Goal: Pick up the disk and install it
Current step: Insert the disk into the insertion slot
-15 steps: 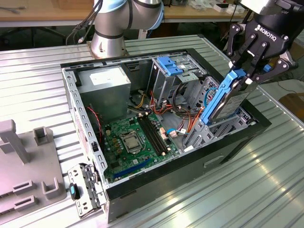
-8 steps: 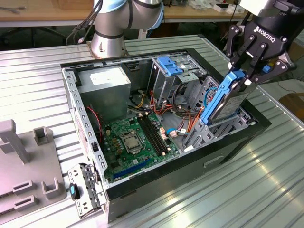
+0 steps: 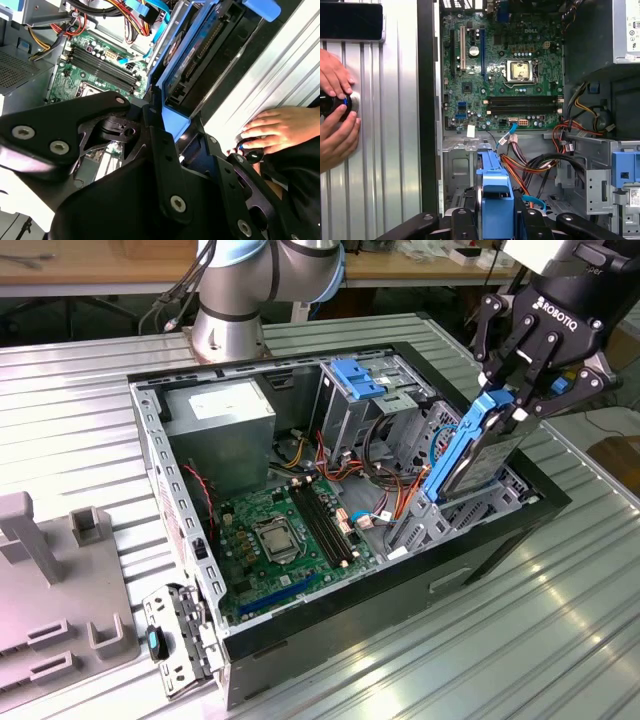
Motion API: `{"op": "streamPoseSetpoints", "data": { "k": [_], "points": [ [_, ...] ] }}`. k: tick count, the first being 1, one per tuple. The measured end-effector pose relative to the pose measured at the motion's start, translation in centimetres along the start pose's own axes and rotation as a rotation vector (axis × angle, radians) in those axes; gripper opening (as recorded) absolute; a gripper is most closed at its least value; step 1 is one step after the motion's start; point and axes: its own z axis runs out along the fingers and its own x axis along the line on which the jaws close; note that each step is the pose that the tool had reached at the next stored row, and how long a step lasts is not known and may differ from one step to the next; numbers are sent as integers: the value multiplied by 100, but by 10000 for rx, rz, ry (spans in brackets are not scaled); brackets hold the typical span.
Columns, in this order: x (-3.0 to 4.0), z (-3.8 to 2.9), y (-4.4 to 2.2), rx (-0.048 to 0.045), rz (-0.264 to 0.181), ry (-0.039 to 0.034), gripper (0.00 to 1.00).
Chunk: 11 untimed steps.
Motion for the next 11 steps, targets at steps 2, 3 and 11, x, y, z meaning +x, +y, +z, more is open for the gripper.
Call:
{"op": "streamPoseSetpoints", "data": {
  "k": [2,3,11],
  "points": [
    [0,-7,0,1,0,-5,37],
    [0,-16,-1,2,0,-7,37],
    [0,-57,-1,0,0,0,37]
  ]
}}
